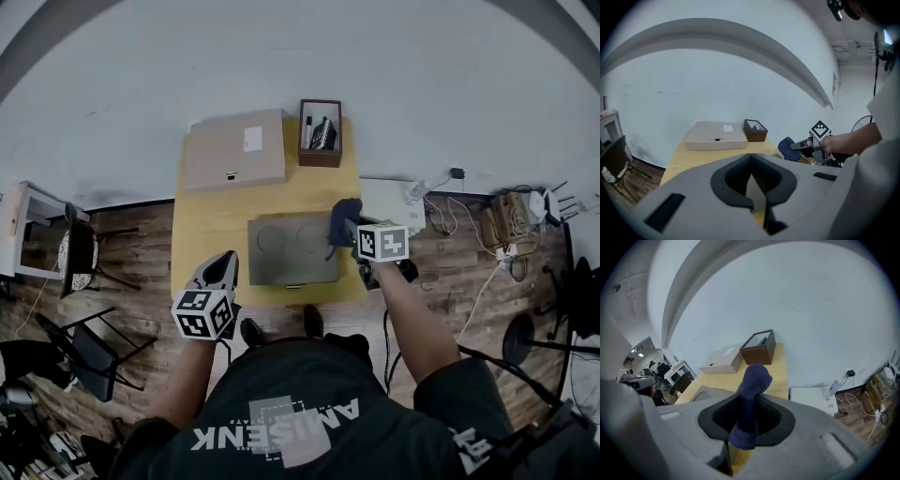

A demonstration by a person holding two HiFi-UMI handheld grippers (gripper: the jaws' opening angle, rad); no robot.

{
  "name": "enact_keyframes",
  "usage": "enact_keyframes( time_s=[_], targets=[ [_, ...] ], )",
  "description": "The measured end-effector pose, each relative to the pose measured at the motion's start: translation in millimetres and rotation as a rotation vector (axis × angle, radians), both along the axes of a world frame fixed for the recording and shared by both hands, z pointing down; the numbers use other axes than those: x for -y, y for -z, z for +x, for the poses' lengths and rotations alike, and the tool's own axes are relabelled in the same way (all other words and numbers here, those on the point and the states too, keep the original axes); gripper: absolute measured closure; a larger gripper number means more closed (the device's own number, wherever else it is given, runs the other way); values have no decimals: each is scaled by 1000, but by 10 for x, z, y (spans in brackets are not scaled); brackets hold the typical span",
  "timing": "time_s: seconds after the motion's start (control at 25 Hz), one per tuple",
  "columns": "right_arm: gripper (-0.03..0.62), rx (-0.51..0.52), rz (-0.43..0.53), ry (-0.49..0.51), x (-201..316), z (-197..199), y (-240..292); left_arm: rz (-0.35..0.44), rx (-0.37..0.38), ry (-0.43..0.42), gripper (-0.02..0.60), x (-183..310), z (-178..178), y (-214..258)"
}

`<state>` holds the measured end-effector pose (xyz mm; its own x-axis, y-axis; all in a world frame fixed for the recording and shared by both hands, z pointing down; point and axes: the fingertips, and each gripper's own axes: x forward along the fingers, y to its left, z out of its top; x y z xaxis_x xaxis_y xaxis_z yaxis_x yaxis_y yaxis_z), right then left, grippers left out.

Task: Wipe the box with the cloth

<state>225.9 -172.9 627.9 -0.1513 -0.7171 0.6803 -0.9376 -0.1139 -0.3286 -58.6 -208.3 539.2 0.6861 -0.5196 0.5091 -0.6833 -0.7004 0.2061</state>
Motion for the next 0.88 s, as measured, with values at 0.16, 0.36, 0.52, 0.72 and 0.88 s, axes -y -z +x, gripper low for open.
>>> enact_keyframes(
  time_s=[0.16, 0.36, 0.52, 0.72, 0.88],
  targets=[
    [513, 27, 38, 10, 90, -429, 191, 11, -10, -26, 580, 105, -209, 53],
    [513, 64, 58, 99, 266, -1277, 320, 38, -17, 0, 580, 259, -609, 127],
    [513, 99, 47, 199, 385, -2010, 271, 27, -19, 32, 580, 326, -921, 92],
    [513, 120, 9, 271, 534, -2603, 56, 15, -13, 67, 580, 303, -1232, 55],
    [513, 94, -30, 275, 630, -2730, -136, 6, -5, 88, 580, 302, -1397, 34]
  ],
)
